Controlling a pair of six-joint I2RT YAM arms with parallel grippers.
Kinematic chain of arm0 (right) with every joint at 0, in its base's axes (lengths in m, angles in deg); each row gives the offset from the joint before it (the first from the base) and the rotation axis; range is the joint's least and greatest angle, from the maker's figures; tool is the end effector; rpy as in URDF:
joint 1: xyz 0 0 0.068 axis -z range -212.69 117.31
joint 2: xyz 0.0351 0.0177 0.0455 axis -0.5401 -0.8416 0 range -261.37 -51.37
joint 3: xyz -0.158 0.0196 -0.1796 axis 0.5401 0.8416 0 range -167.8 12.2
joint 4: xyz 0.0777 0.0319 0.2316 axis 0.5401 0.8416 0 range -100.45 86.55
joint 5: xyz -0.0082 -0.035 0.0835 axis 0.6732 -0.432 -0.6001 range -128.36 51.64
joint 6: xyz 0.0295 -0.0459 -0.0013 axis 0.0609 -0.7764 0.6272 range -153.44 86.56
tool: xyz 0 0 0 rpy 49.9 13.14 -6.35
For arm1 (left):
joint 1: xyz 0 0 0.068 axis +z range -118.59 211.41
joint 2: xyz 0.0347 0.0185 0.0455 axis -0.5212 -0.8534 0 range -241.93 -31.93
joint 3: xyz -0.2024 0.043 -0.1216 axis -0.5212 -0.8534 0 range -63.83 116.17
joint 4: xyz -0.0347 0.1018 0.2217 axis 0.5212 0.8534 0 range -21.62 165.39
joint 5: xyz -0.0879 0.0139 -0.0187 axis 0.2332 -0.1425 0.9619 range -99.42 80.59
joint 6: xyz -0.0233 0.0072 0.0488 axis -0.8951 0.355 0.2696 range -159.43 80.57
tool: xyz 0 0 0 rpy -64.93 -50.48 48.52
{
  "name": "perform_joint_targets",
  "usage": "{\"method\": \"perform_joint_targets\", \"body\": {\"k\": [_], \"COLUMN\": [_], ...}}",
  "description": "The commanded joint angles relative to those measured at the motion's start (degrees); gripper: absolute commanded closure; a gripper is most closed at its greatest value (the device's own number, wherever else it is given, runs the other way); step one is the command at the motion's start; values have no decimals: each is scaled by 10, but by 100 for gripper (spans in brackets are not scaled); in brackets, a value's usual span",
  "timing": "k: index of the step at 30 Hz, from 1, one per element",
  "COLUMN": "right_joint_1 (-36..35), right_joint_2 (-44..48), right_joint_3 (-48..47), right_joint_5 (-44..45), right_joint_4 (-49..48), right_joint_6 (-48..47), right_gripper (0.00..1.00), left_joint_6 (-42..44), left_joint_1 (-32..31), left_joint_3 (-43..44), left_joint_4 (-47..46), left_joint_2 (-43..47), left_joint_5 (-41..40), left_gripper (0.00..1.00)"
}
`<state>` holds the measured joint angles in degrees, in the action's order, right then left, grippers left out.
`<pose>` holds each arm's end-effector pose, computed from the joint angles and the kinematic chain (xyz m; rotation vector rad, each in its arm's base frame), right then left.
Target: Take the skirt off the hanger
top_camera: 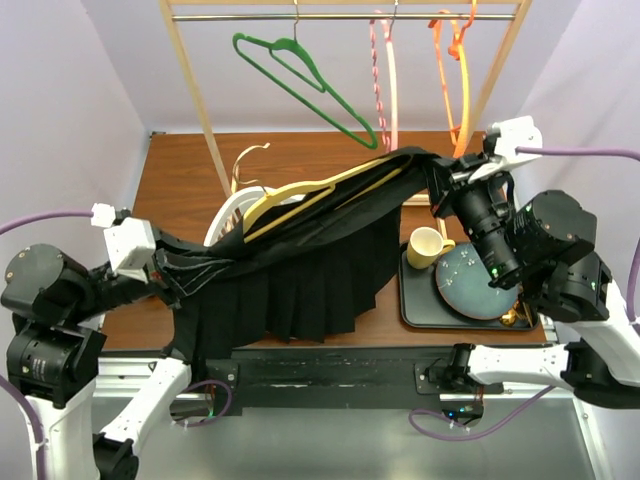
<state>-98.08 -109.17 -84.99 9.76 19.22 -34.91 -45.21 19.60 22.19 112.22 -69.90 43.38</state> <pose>0.0803 0.1099 0.5163 -0.1414 1.4591 0.3225 0.0361 -0.0374 0.4724 0.8276 1.3705 -0.9251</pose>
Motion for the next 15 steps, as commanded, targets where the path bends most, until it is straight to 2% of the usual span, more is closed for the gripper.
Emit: {"method": "perform_joint_targets", "body": {"k": [1,15], "right_joint_1": [11,12], "right_joint_2": [-24,-71], "right_joint_3": [-75,-113], "right_joint_5": [149,160], "right_joint_4": [40,154], "right_joint_6": [-44,-13], "right_gripper": [100,100], "left_joint_6": [27,15], "left_joint_1": [-15,-57], "left_joint_3": [50,116], "left_joint_4": [-62,-78], "left_joint_2": [25,11], "left_joint_5": [0,-3], "left_gripper": [100,100]}}
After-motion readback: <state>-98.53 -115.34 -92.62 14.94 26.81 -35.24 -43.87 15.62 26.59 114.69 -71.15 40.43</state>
